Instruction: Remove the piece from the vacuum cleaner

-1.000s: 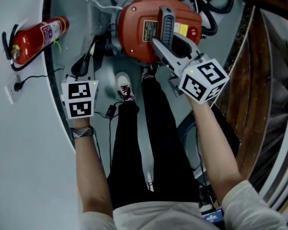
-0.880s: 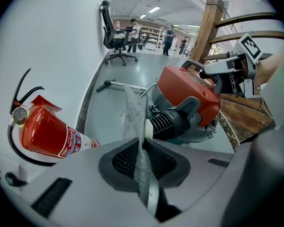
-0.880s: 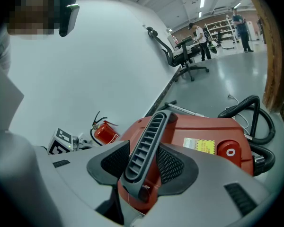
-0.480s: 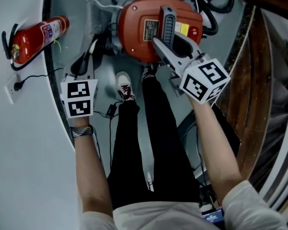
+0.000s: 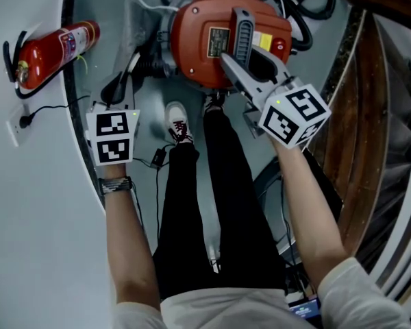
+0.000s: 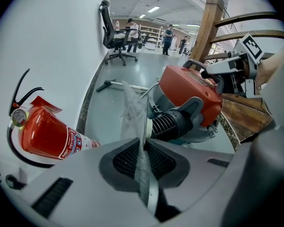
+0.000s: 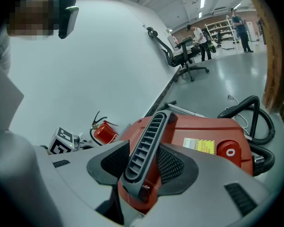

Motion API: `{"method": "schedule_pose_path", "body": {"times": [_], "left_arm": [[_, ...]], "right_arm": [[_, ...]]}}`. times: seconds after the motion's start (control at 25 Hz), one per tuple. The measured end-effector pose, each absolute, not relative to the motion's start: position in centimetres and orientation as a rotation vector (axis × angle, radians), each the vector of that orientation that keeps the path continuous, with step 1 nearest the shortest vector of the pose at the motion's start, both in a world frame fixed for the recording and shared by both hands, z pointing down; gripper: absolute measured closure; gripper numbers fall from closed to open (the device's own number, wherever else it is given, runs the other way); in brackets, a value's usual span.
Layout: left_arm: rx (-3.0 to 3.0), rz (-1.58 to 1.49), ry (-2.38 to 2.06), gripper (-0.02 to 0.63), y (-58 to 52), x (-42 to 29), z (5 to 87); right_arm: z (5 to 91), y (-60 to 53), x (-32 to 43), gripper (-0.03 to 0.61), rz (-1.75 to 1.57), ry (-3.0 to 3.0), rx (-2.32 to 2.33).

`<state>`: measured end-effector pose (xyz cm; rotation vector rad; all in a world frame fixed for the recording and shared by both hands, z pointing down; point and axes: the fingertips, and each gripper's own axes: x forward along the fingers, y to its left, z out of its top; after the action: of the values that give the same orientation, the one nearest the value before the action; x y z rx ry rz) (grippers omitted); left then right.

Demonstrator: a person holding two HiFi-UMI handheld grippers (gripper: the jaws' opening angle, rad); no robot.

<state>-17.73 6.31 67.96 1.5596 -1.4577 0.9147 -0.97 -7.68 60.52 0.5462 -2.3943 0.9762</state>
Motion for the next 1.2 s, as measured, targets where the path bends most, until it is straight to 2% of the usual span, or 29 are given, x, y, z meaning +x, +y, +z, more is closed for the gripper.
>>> {"method": "schedule_pose_path", "body": {"times": [1.04, 1.2], "left_arm": [[1.424, 0.900, -1.528, 0.581, 8.5, -21.0, 65.3], [1.428, 0.906, -1.517, 0.581, 9.6, -20.6, 63.7]], "right_arm": [[60.8, -7.7, -1.0, 0.394, 1.098, -2.375, 0.488], [60.6, -7.1, -0.3, 0.394, 1.011, -2.304, 0.506]]}}
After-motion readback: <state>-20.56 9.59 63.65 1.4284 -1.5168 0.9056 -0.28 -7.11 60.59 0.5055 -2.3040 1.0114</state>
